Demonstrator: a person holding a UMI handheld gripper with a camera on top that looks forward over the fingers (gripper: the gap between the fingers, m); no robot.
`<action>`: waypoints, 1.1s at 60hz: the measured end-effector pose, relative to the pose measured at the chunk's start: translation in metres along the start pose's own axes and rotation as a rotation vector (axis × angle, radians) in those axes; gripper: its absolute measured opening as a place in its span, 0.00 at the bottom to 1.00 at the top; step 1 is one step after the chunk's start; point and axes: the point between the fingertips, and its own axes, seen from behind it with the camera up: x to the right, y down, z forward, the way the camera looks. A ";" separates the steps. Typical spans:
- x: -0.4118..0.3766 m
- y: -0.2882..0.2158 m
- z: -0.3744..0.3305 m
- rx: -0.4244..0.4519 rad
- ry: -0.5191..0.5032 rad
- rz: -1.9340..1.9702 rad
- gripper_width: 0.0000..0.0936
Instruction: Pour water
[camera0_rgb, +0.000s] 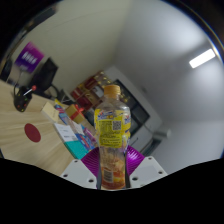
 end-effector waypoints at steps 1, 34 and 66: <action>-0.009 -0.015 0.005 0.010 -0.010 -0.049 0.34; -0.206 -0.169 0.062 0.269 -0.039 -1.469 0.35; -0.210 -0.142 0.059 0.097 -0.304 0.277 0.34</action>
